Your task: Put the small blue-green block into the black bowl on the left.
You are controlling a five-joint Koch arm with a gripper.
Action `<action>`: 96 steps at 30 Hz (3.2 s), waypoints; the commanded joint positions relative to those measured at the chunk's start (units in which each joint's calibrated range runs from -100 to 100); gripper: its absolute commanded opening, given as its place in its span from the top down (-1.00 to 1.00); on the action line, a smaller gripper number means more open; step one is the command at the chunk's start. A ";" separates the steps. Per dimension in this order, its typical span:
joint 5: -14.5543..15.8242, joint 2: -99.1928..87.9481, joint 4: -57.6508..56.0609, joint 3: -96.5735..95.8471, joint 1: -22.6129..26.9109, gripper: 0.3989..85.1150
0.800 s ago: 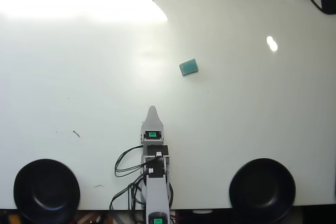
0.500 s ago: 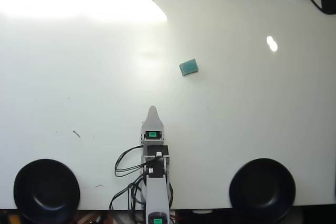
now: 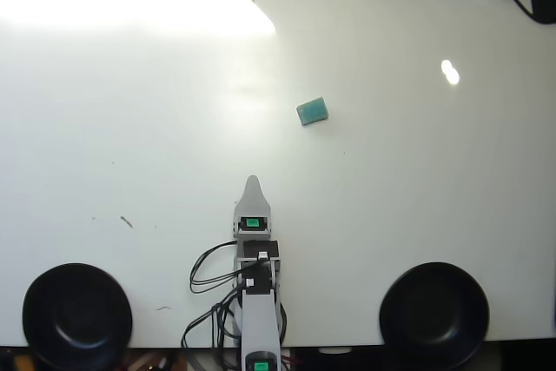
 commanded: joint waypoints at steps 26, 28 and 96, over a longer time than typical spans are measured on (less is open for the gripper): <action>-3.03 -0.59 0.41 -1.66 1.07 -0.12; -4.05 -0.70 0.41 -1.48 1.03 -0.12; -20.46 80.93 -35.83 85.86 -13.14 -0.11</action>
